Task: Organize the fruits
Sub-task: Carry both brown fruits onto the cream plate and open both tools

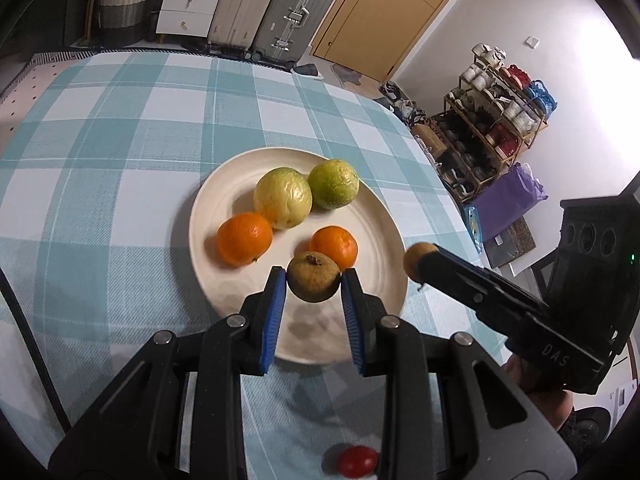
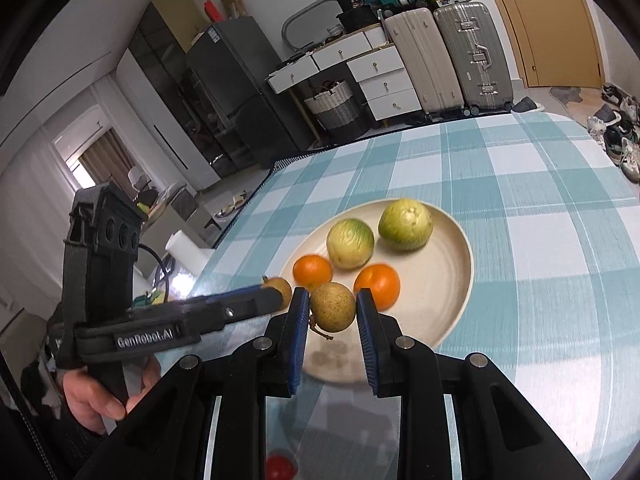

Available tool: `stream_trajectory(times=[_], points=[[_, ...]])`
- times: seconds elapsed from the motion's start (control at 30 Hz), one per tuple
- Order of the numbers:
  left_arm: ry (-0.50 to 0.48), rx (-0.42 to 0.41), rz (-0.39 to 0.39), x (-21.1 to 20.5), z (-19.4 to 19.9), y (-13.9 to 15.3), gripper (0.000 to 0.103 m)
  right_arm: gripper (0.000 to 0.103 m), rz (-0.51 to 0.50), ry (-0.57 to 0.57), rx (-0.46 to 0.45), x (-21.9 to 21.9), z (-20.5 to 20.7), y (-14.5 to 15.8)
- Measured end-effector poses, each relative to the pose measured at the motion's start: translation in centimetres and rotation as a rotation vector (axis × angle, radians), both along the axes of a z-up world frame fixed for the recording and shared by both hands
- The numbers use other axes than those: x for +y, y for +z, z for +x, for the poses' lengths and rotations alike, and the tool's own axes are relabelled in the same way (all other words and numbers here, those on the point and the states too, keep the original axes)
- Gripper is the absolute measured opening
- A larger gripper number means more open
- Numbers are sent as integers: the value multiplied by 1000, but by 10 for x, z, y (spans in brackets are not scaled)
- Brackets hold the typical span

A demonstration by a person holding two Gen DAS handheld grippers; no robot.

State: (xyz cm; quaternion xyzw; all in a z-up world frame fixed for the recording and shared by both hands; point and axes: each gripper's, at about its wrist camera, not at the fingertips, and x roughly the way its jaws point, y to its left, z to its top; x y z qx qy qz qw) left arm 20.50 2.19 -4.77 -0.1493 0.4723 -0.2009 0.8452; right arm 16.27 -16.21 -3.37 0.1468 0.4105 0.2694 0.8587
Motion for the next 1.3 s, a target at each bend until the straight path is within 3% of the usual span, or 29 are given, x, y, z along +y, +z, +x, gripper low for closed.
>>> stream_trajectory(times=[0.43, 0.8, 1.0, 1.17, 1.3], points=[[-12, 31, 30, -18, 33, -17, 25, 25, 18, -55, 80, -1, 58, -25], [0, 39, 59, -19, 42, -24, 25, 25, 6, -54, 107, 11, 77, -39], [9, 35, 35, -17, 45, -24, 26, 25, -7, -60, 106, 17, 81, -41], [32, 29, 34, -12, 47, -20, 26, 41, -18, -69, 71, 16, 78, -34], [26, 20, 13, -10, 43, -15, 26, 42, 3, -80, 52, 9, 74, -27]])
